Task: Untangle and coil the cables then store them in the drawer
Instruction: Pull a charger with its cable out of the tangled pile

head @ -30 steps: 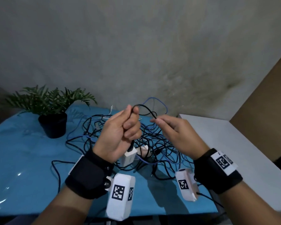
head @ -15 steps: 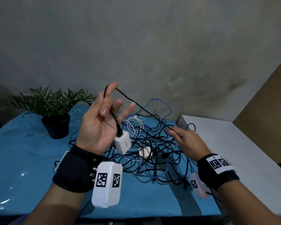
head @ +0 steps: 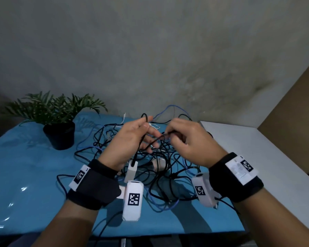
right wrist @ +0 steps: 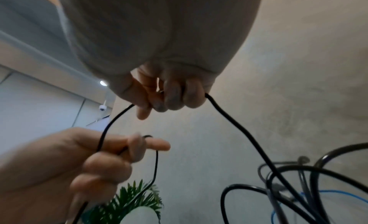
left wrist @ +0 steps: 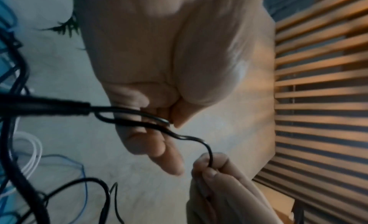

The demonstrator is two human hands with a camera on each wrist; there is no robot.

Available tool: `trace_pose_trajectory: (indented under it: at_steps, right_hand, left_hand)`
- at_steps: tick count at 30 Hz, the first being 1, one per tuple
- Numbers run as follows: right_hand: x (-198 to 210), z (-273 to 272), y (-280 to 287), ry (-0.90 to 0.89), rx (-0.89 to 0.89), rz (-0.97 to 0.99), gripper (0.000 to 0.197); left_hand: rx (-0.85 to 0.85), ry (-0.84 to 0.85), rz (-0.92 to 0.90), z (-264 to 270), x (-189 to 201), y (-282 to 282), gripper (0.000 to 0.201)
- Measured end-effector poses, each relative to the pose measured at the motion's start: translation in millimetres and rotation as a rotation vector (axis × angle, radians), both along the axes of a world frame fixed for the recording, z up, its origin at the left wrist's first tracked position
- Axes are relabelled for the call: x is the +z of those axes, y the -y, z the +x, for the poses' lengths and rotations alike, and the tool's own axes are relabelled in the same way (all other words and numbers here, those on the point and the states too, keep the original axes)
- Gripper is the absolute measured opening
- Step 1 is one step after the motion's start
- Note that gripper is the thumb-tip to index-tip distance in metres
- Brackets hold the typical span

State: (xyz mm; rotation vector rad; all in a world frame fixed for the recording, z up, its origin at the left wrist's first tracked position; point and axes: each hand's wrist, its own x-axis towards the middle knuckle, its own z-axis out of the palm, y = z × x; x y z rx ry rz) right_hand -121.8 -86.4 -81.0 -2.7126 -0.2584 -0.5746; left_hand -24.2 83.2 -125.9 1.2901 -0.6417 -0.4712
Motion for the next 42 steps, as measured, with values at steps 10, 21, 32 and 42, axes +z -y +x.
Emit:
trace_pose_trajectory:
  at_steps: [10,21,32,42]
  right_hand:
    - [-11,11,38,-0.108,-0.135,0.129,0.020]
    - [-91,14,148,-0.471,-0.631,-0.040,0.024]
    - [-86,-4,135,-0.457,-0.631,0.070,0.057]
    - [7,31,64,0.265,-0.456,0.722,0.028]
  left_hand:
    - [-0.213,-0.022,-0.109,-2,5,-9,0.033]
    - [-0.129,-0.235,-0.558,11,28,-44,0.035]
    - [-0.167,-0.185,-0.625,15,33,-56,0.045]
    - [-0.164,-0.189,-0.537,1,31,-42,0.033]
